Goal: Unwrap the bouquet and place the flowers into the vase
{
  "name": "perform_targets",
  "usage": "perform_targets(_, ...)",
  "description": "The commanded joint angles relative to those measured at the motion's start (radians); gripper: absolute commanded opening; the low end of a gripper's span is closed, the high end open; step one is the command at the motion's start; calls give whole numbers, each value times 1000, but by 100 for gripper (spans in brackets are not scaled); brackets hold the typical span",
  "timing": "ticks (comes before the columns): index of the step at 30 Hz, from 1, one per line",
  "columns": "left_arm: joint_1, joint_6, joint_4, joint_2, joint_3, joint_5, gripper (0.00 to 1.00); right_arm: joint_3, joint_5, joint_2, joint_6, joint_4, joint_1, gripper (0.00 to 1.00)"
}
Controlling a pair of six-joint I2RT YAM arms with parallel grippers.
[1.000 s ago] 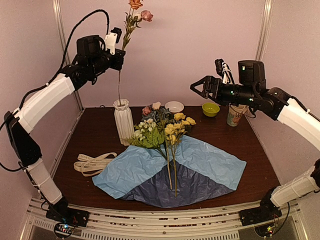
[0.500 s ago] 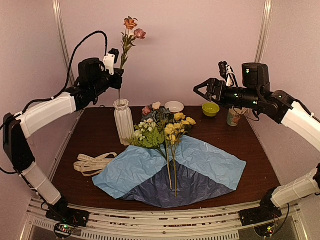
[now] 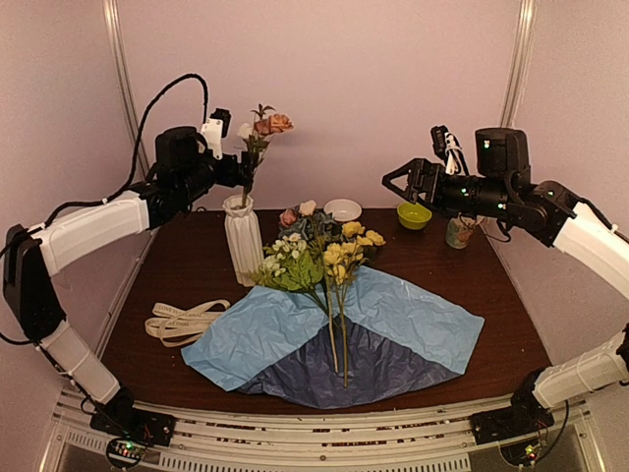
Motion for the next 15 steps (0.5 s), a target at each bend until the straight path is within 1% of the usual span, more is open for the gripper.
perform_targets(1,3,-27,-33,-64,50,-50,98,-1,5,3,2,21,2,90)
perform_targets(5,3,-37,-121,-101,109,-87,98,1,5,16,-1,27,2,90)
perform_targets(9,3,-108,-321,-145,226,-102,98,-1,16,35,0,18,2,90)
perform_targets(13,3,-224,-468,-226,288,-24,97,1,56,61,-1,1,2,90)
perform_targets(15,1,-298,-537,-264,289,50,93,12,77,86,-2,-21,2,89)
